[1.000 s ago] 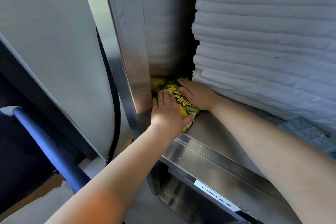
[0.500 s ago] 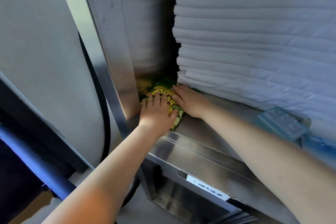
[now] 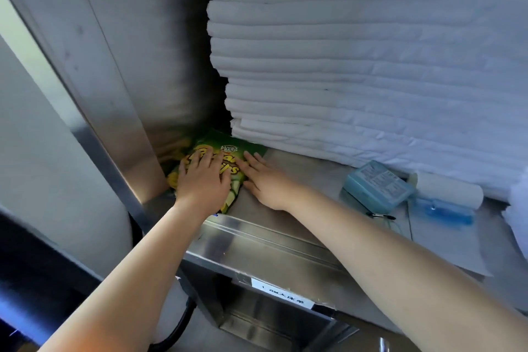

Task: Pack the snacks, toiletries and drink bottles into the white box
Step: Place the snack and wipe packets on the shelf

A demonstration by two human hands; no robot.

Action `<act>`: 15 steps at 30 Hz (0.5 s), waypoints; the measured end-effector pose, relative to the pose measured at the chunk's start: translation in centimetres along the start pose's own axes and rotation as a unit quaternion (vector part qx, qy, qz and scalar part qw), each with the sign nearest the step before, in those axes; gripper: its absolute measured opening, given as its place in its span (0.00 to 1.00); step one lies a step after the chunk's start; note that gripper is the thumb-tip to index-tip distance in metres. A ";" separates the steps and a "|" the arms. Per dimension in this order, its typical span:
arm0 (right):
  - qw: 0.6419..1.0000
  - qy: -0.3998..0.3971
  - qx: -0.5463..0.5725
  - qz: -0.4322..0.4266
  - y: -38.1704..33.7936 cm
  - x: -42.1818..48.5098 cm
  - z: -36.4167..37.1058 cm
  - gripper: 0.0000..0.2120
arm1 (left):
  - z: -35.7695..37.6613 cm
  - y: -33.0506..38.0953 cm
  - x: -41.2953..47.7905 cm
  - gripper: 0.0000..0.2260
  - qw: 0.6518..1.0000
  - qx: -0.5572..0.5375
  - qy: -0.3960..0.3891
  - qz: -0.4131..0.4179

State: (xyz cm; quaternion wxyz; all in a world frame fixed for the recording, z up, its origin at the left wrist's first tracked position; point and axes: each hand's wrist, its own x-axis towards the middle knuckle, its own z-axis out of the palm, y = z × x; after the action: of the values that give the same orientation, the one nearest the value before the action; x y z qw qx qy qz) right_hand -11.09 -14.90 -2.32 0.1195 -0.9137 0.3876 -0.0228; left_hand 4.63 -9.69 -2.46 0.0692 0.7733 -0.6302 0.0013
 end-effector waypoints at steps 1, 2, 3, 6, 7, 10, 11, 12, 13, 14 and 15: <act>1.000 0.006 0.000 0.002 0.0 -0.6 -0.5 0.28 | -0.2 0.0 -0.1 0.24 1.000 0.000 -0.010 -0.001; 1.000 0.021 0.014 0.009 0.0 -1.7 -1.0 0.28 | -0.4 -0.1 -0.2 0.24 1.000 0.005 -0.018 -0.002; 0.998 0.044 0.034 0.019 0.2 -3.2 -1.4 0.29 | -0.6 0.0 -0.4 0.25 1.000 0.015 -0.019 -0.003; 0.991 0.111 0.043 0.060 2.1 -9.1 -2.6 0.29 | -1.4 1.9 -1.3 0.25 0.997 0.034 0.055 0.035; 0.988 0.122 0.038 0.081 3.0 -11.1 -2.9 0.28 | -1.6 3.2 -1.7 0.24 0.994 0.011 0.084 0.072; 0.975 0.143 0.054 0.159 5.4 -17.3 -3.3 0.28 | -1.5 8.3 -3.3 0.24 0.967 -0.076 0.097 0.225; 0.970 0.152 0.058 0.179 6.0 -19.1 -3.3 0.27 | -1.2 10.0 -3.9 0.24 0.956 -0.092 0.084 0.264; 0.966 0.160 0.064 0.194 6.5 -20.7 -3.2 0.27 | -0.7 11.5 -4.4 0.24 0.950 -0.100 0.067 0.289; 0.962 0.166 0.075 0.204 6.9 -22.0 -3.1 0.27 | -0.1 12.7 -4.8 0.24 0.947 -0.101 0.049 0.302; 0.957 0.173 0.093 0.212 7.1 -23.0 -3.0 0.27 | 0.6 13.5 -5.0 0.24 0.946 -0.101 0.030 0.306; 0.952 0.183 0.111 0.217 7.2 -23.8 -2.9 0.26 | 1.4 13.9 -5.1 0.24 0.948 -0.100 0.012 0.302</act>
State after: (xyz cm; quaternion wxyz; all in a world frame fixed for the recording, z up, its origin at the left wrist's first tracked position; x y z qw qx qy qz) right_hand -33.15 -3.34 -0.04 0.1493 -0.7687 0.5867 -0.2063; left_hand -10.12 -7.59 -2.86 0.1505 0.5355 -0.8304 -0.0315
